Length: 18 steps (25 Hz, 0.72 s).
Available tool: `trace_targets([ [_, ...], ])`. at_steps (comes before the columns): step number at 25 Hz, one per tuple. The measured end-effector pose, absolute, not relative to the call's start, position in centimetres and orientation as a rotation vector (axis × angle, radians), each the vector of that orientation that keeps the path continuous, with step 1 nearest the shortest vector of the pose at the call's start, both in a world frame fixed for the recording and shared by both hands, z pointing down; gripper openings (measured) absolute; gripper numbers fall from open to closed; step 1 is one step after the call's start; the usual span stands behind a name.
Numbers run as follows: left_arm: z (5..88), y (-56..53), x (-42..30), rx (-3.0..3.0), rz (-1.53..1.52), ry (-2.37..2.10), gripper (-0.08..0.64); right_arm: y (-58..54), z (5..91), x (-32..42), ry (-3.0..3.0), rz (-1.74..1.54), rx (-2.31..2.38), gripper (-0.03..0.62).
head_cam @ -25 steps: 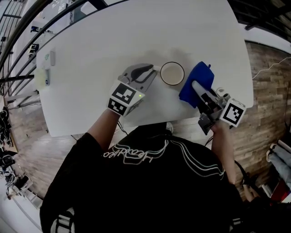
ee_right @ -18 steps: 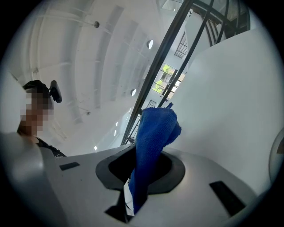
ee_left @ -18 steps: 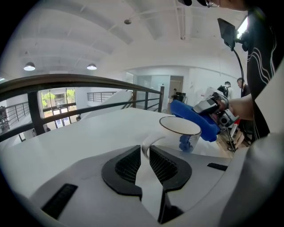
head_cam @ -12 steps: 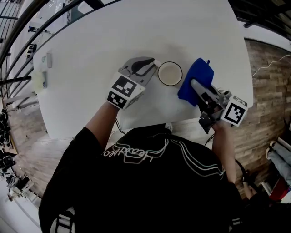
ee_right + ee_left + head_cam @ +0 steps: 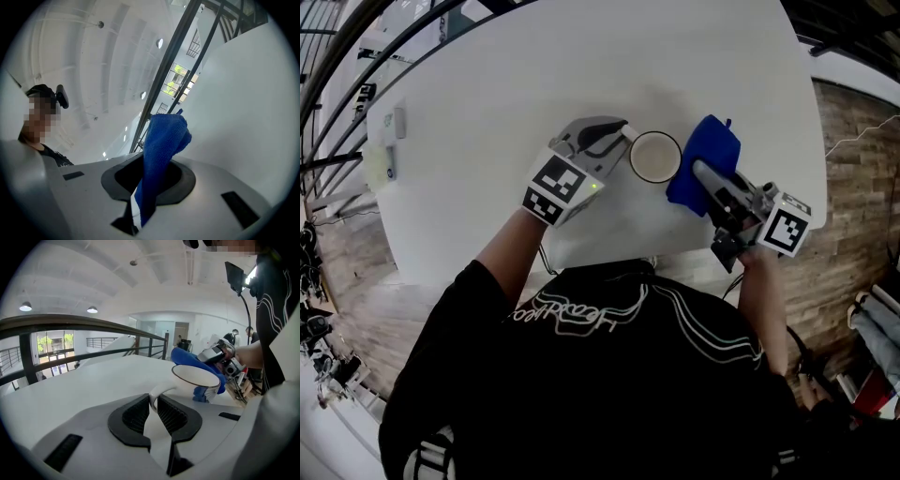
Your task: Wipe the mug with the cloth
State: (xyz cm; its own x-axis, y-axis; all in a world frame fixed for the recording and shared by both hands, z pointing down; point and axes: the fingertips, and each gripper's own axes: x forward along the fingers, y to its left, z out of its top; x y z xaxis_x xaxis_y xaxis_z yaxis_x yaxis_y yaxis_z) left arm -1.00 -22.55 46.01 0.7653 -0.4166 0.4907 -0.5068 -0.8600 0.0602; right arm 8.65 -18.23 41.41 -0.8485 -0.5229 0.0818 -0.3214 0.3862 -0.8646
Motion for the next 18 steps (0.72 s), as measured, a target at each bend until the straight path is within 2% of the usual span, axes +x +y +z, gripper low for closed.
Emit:
trace_targets([
  [18,45.9,-22.4,-1.1,2.758,0.7,-0.743,0.06,-18.4,45.2,7.8,2.586,-1.58,-0.864,0.054],
])
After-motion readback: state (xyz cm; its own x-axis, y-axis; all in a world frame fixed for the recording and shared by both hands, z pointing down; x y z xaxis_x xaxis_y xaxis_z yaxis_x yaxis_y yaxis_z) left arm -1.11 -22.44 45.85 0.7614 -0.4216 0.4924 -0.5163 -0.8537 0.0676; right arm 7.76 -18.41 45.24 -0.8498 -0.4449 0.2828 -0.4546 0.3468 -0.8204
